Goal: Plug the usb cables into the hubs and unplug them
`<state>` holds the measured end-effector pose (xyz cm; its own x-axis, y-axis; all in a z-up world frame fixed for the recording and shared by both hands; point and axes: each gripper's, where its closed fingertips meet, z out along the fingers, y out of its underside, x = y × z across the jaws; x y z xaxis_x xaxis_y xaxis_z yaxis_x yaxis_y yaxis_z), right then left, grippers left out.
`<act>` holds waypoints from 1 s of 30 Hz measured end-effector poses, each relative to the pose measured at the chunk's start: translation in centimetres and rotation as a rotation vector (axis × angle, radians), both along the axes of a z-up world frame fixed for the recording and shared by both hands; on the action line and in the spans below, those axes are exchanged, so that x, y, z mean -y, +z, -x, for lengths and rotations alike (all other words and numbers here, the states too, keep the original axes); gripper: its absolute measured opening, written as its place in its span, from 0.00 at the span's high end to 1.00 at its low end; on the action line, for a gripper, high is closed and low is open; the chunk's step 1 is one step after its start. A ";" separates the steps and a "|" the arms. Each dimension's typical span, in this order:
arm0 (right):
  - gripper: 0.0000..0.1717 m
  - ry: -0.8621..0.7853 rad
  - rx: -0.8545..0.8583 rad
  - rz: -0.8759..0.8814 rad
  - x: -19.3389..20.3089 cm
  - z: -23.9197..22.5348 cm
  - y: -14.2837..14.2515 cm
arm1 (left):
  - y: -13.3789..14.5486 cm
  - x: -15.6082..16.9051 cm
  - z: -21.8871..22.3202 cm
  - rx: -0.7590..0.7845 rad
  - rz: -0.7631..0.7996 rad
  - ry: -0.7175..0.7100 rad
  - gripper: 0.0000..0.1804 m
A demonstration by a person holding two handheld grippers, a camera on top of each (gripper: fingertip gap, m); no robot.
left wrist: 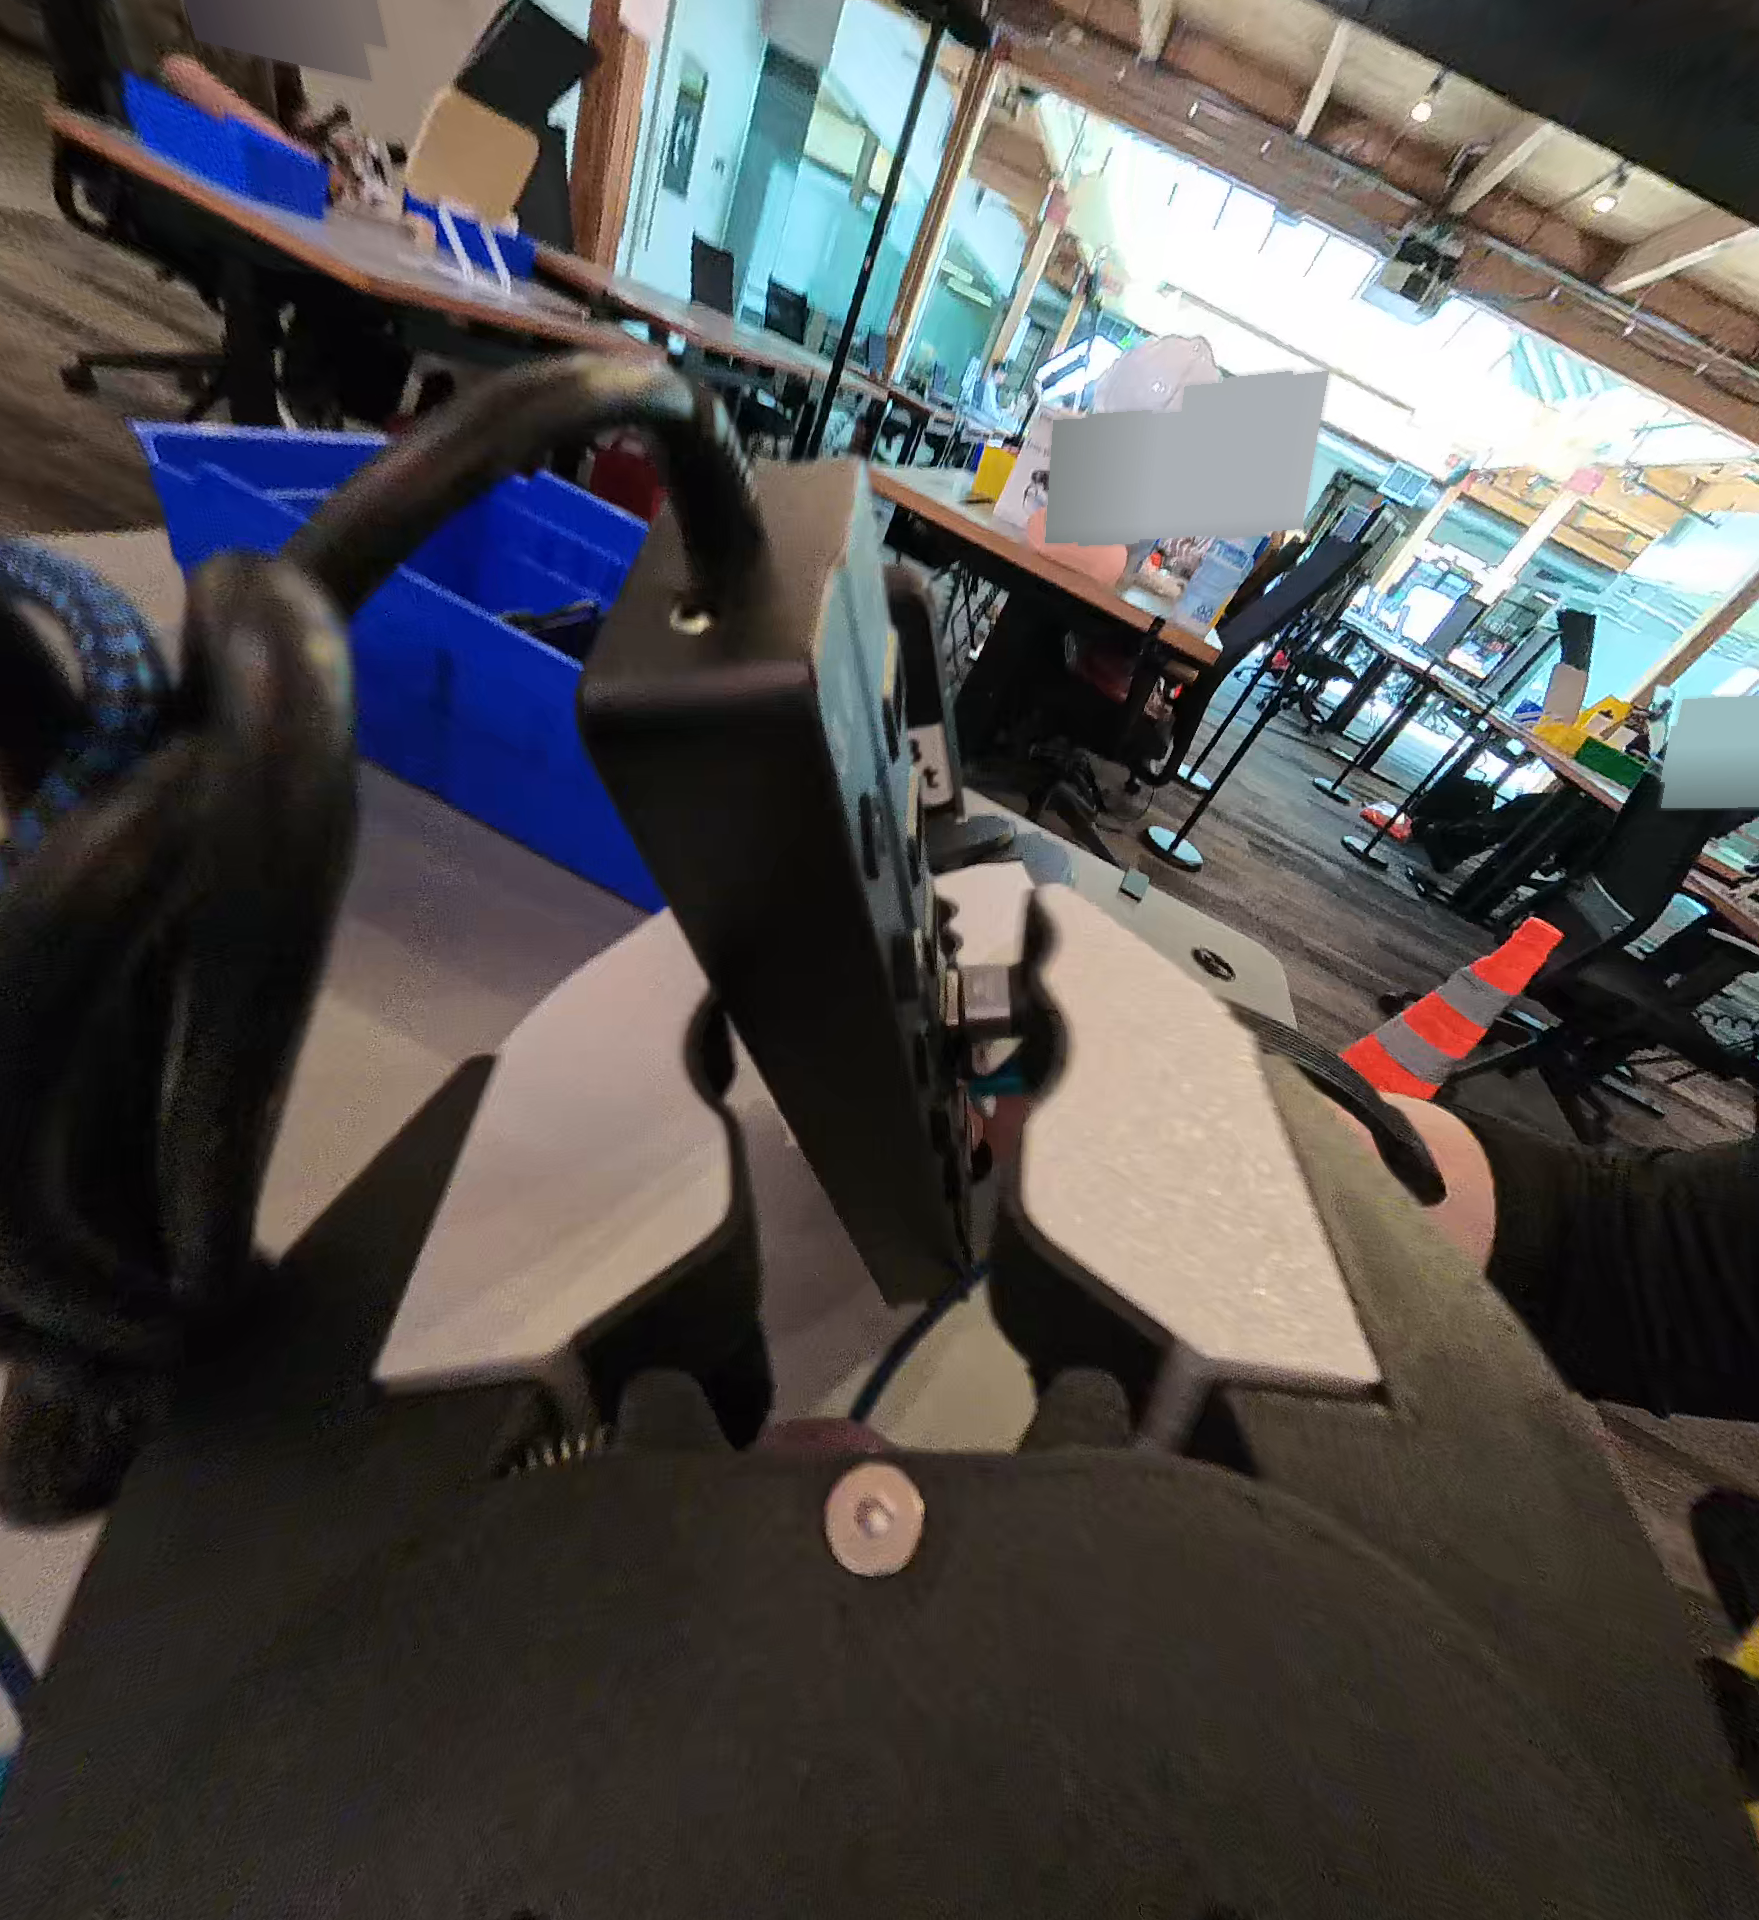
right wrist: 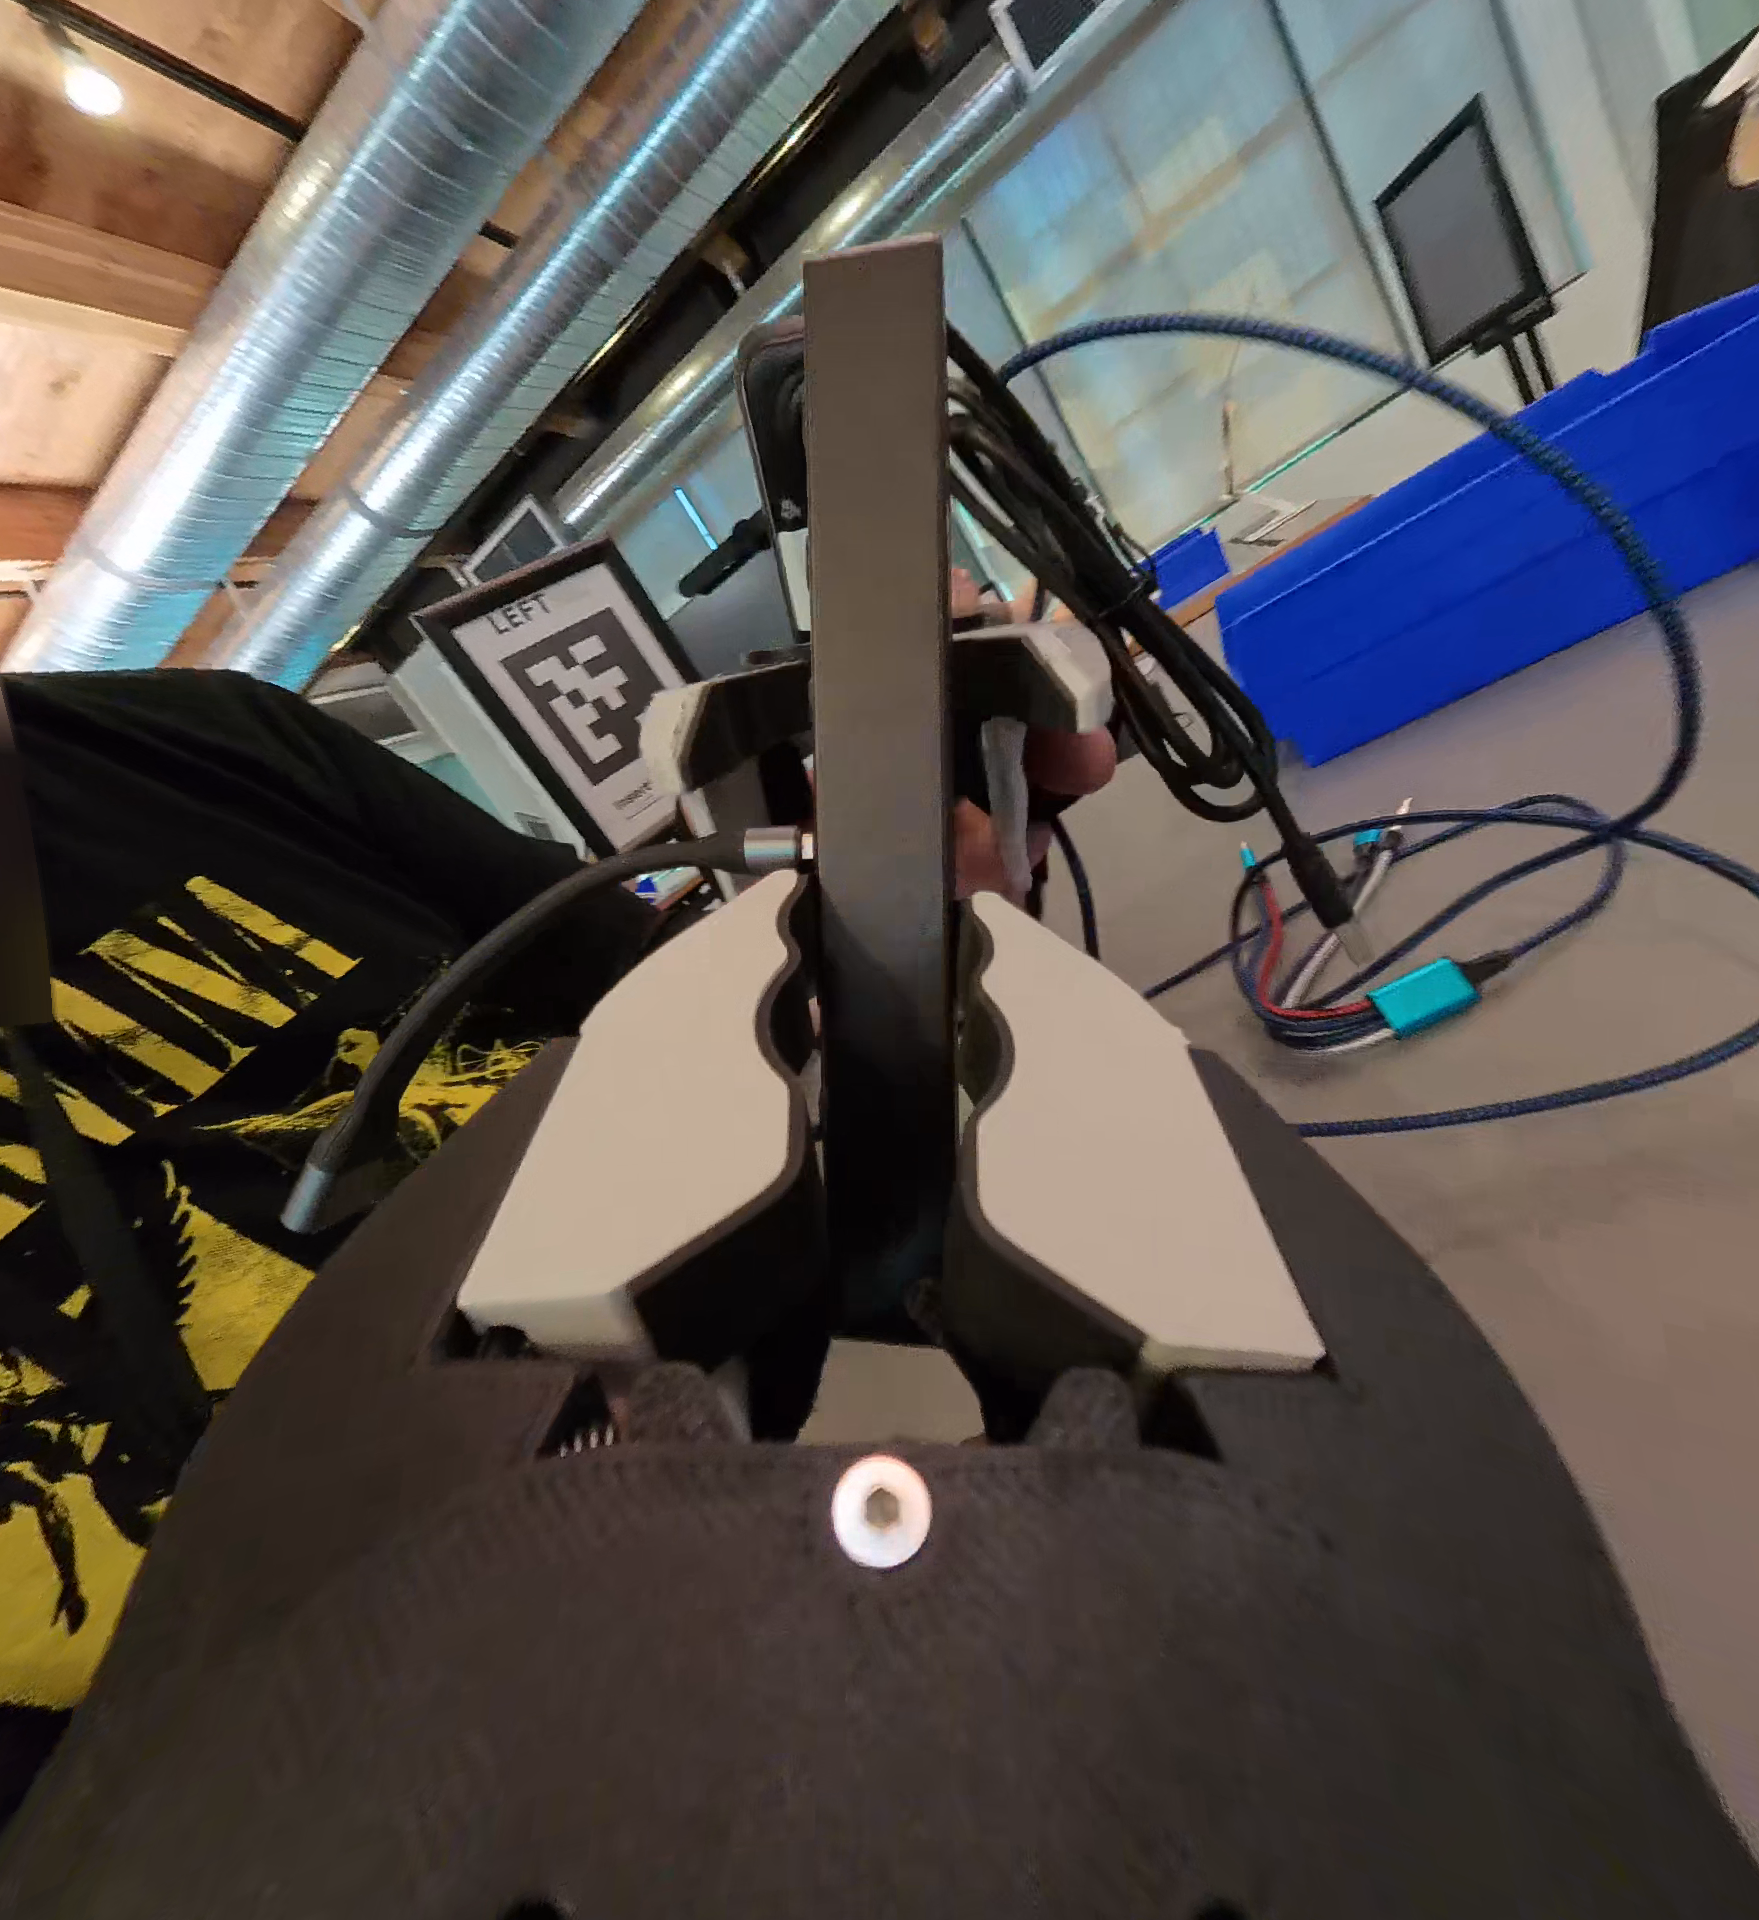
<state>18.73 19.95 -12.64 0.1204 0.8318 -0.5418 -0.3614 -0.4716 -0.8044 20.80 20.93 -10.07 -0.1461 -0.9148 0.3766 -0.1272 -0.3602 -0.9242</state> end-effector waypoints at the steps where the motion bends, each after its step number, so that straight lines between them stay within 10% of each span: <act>1: 0.86 0.023 -0.009 0.006 0.2 0.3 0.0 | 0.2 0.0 0.0 0.018 -0.005 -0.002 0.79; 11: 0.80 -0.184 0.148 -0.015 -1.5 -1.0 -0.1 | 0.1 -2.8 0.9 -0.028 -0.028 0.121 0.86; 20: 0.89 -0.622 1.087 -0.536 -2.2 -1.6 -0.9 | -2.2 -3.7 1.1 -0.215 -0.007 0.118 0.86; 30: 0.97 -0.612 1.490 -0.889 -1.4 0.7 -1.1 | -3.2 -2.6 1.5 -0.288 0.139 -0.015 0.86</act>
<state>18.06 21.36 -13.71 0.3915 0.4391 0.8087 0.8633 0.1290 -0.4879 19.32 23.57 -13.23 -0.0280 -0.8502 0.5257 -0.3829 -0.4767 -0.7913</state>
